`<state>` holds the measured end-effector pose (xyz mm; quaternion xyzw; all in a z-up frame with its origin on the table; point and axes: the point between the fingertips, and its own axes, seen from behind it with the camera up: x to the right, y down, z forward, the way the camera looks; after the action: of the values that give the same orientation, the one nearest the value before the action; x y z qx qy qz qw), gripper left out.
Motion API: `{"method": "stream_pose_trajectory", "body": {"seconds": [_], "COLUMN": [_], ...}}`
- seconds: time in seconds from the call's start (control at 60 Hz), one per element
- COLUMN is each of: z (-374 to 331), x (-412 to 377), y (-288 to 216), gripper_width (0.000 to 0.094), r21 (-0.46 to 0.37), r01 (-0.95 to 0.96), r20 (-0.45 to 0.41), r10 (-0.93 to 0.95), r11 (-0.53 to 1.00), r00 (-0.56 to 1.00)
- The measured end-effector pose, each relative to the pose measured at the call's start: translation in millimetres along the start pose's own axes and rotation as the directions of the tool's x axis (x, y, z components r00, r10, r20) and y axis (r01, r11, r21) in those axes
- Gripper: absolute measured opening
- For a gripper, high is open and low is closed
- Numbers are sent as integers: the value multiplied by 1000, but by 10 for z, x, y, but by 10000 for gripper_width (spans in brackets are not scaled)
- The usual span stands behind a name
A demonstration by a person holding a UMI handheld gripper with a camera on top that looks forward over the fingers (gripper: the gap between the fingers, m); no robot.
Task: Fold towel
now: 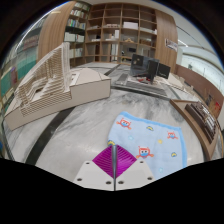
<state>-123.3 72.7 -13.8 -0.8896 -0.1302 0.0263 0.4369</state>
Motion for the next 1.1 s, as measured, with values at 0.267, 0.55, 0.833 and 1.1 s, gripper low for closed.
{"method": "stream_pose_trajectory", "body": {"seconds": [0.267, 0.55, 0.833, 1.1], "z": [-471, -538, -655, -1645], "x": [612, 1825, 2012, 1653], "y": [-417, 270, 370, 213], "gripper_width": [6, 21, 848, 838], "r21": [98, 4, -8, 85], "r01": [-89, -185, -147, -180], "r20": [-31, -196, -157, -36], "r10": [92, 182, 144, 183], "r11": [991, 983, 989, 980], "r00": [995, 963, 977, 982]}}
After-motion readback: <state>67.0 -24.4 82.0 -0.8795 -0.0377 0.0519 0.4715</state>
